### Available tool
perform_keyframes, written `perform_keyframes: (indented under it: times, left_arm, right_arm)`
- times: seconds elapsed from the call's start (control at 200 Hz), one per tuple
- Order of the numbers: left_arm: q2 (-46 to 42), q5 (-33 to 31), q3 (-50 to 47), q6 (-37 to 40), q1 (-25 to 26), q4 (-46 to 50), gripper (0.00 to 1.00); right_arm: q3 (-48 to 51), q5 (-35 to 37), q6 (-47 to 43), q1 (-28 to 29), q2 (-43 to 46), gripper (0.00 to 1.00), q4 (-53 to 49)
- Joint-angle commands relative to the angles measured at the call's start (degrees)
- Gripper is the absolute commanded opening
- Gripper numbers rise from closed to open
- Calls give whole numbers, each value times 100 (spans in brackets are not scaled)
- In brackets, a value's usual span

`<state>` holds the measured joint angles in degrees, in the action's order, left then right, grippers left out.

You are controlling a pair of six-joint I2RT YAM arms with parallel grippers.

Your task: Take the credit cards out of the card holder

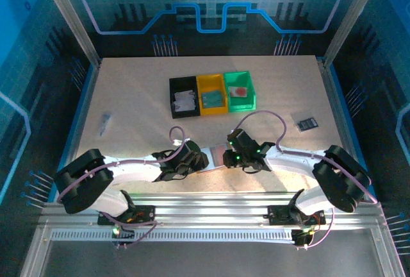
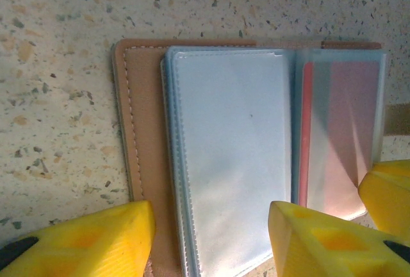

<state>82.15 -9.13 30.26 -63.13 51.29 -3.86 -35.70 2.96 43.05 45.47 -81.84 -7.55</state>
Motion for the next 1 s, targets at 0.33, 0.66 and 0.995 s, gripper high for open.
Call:
perform_keyframes:
  times: [0.33,0.66,0.995]
  left_arm:
    - [260,258,-152,-81,40,157,52]
    - [231,250,-159,-81,30,172,52]
    - [223,248,-154,-85,24,171,52]
  right_arm:
    - [-239,-291,14,134,172,19,60]
    - [-260,-189,30,200,322,12,18]
    - [-282,-107,21,267,336,7,-40]
